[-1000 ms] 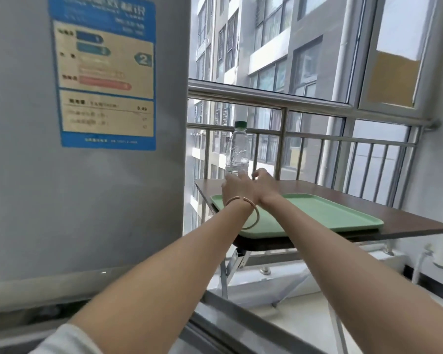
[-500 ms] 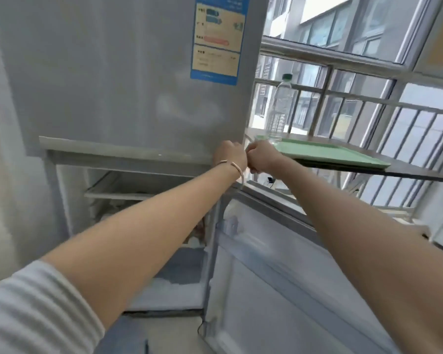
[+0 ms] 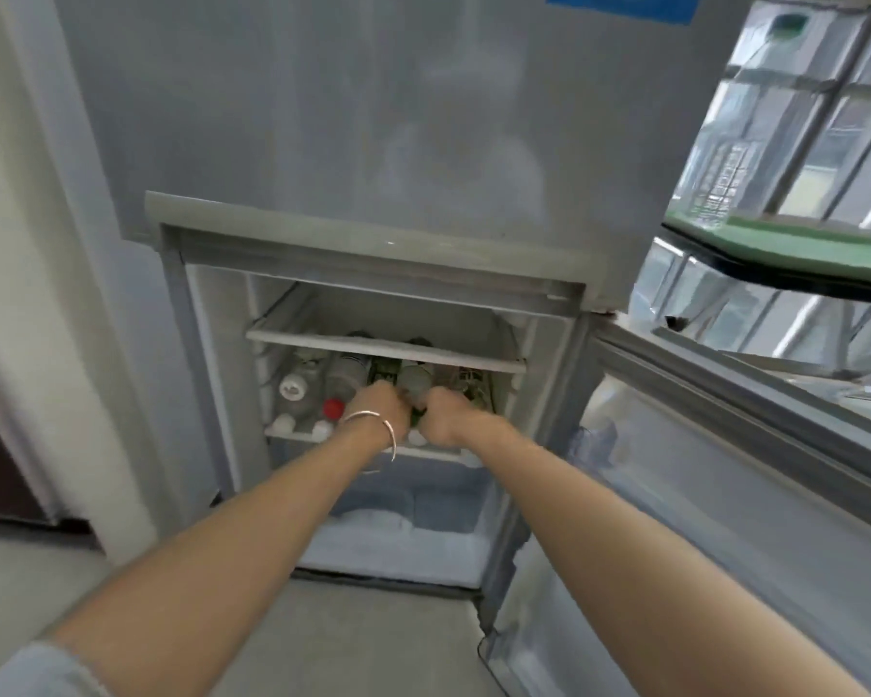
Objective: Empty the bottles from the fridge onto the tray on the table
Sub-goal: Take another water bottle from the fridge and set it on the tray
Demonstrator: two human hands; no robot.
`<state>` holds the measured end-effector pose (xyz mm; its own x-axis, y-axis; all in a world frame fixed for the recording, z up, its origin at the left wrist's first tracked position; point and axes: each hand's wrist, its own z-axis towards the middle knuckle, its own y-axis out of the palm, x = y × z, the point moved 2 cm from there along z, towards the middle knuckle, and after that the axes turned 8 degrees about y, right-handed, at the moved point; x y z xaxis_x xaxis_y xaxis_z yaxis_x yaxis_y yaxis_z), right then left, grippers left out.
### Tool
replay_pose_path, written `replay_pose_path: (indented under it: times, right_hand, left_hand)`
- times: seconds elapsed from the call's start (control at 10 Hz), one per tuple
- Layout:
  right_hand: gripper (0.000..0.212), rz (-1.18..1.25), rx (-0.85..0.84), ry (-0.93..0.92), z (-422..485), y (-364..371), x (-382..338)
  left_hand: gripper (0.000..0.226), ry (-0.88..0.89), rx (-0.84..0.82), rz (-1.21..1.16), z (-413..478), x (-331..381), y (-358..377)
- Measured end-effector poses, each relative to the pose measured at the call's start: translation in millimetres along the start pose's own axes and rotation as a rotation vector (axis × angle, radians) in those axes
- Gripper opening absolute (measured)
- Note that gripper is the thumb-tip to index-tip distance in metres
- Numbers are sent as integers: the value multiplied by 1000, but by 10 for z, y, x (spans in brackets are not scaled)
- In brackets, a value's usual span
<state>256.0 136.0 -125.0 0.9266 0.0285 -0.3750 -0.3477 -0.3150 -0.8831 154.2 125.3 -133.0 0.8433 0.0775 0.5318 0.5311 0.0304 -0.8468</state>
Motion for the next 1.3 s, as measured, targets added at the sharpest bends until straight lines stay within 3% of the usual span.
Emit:
replay_pose_path:
  times: [0.3,0.4,0.6,0.7,0.8,0.9,1.0,1.2,1.3]
  right_hand:
    - [73,416,203,273,1042,542,91]
    - [77,382,202,318,1208,661,102]
    - [60,323,345,295,1166,673,183]
    - [32,308,427,285,973,576,272]
    - [27,385,501,272,740,473,342]
    - [34,410,603,154,373,331,335]
    - [35,373,647,-31,17,200,268]
    - [53,169,670,-172,-525,-258,-28]
    - [53,162,690,-259,-859,-690,-202]
  left_hand:
    - [39,-32,-64,-51,667,-549,652]
    - [40,10,-82,-109,747,-575,709]
    - [41,78,15,-178,750,-503,655]
    - [28,129,19,-160,672,-377,559]
    - [18,153,41,-116,585,-260,524]
    - [39,167,54,-138,431,-145,468]
    - [44,220,62,-145,228,24,323]
    - [74,254,23,-245,-145,219,-66]
    - [73,277,41,-320,-337,395,-317]
